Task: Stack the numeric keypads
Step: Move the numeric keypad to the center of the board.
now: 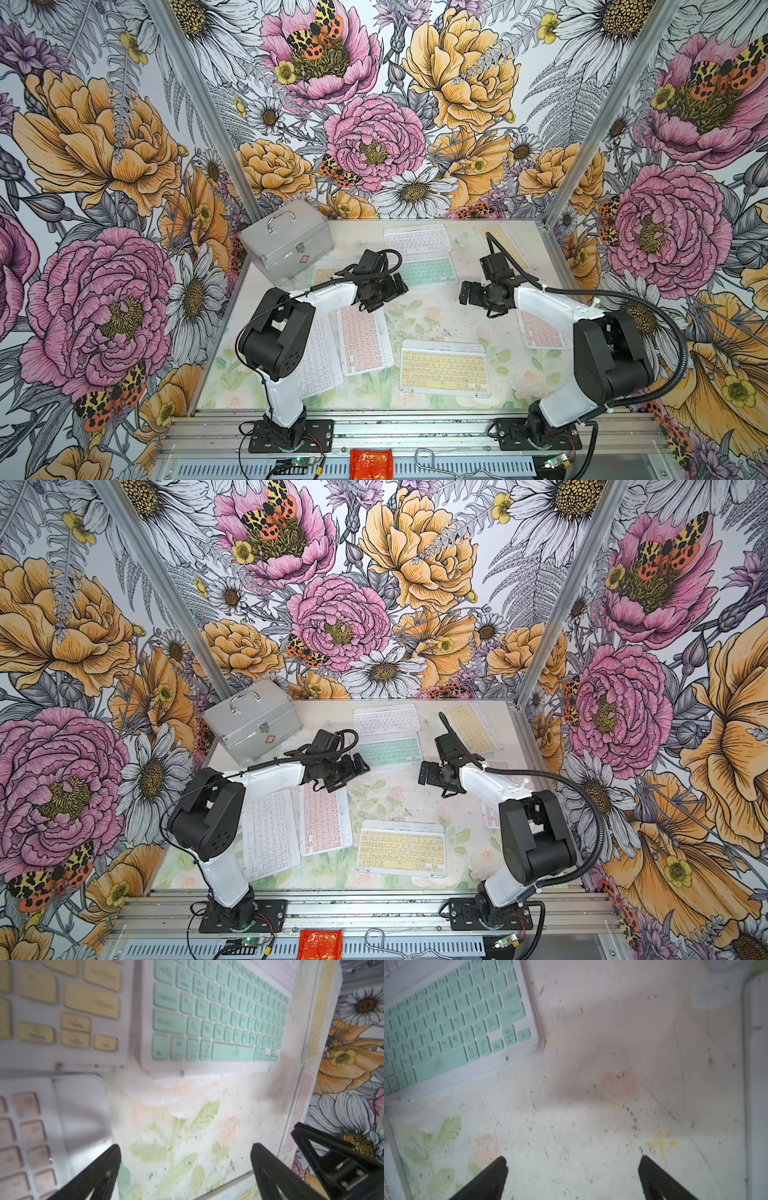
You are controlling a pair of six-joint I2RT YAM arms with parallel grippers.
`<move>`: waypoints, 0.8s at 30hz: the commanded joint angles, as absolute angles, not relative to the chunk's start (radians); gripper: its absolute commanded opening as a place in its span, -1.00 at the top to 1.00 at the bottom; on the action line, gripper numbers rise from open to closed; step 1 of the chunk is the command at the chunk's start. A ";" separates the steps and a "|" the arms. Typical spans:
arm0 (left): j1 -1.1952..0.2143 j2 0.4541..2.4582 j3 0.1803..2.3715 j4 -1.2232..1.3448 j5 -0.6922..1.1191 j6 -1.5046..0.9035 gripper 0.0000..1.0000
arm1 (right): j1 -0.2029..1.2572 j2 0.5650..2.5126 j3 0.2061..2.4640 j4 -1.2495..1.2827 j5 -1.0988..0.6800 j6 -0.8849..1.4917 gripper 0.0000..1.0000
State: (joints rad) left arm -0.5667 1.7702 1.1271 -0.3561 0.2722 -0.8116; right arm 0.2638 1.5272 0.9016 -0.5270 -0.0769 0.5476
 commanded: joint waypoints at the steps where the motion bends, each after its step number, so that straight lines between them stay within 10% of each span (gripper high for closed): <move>1: -0.639 1.717 1.099 -0.400 0.313 -0.795 -0.98 | 0.276 1.446 0.807 -0.564 -0.151 0.623 -1.00; 24: -0.772 1.729 1.020 -0.420 0.357 -0.830 -0.98 | 0.387 1.276 0.570 -0.499 -0.251 0.891 -0.99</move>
